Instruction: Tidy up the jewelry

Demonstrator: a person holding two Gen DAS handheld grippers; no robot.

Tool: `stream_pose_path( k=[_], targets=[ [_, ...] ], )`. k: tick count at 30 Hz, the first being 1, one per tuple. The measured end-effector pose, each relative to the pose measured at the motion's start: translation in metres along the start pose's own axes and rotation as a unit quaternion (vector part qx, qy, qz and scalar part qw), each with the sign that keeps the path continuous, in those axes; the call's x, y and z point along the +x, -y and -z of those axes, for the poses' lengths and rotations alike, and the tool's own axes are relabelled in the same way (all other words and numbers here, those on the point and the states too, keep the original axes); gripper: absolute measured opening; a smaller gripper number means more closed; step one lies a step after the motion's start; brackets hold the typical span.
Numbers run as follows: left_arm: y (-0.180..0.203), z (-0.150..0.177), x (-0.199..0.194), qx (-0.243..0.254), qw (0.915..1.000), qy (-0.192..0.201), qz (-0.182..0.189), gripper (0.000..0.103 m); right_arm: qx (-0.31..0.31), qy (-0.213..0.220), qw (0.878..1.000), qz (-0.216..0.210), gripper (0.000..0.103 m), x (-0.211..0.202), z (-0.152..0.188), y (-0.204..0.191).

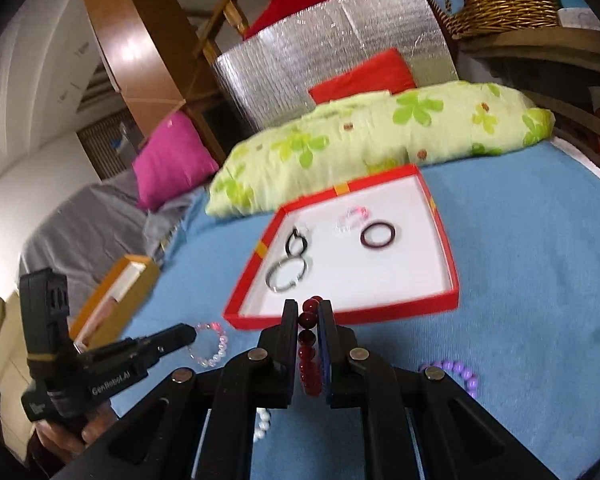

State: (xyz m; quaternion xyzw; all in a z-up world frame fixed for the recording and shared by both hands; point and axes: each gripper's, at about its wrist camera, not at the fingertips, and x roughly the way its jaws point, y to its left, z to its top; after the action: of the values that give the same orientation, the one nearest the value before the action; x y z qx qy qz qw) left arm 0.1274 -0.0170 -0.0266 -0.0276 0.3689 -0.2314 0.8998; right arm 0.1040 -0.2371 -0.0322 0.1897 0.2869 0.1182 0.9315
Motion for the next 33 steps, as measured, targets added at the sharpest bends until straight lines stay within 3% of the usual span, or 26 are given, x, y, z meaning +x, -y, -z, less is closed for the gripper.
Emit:
stream_pose_path(
  k=[6, 12, 23, 33],
  targets=[
    [0.012, -0.023, 0.015, 0.016, 0.9997, 0.005, -0.019, 0.008, 0.006, 0.021, 1.0, 0.006, 0.011, 0.005, -0.021, 0.007],
    [0.02, -0.048, 0.051, 0.024, 0.9996, -0.007, -0.012, 0.008, 0.037, 0.016, 0.999, -0.002, 0.011, 0.034, -0.042, 0.023],
    [0.028, -0.052, 0.1, 0.009, 0.9991, -0.042, 0.001, 0.008, 0.062, -0.03, 0.998, 0.003, 0.011, 0.09, -0.053, 0.043],
    [0.035, -0.043, 0.117, 0.03, 0.9965, -0.074, -0.026, 0.01, 0.102, -0.058, 0.992, 0.047, 0.014, 0.11, -0.052, 0.077]
  ],
)
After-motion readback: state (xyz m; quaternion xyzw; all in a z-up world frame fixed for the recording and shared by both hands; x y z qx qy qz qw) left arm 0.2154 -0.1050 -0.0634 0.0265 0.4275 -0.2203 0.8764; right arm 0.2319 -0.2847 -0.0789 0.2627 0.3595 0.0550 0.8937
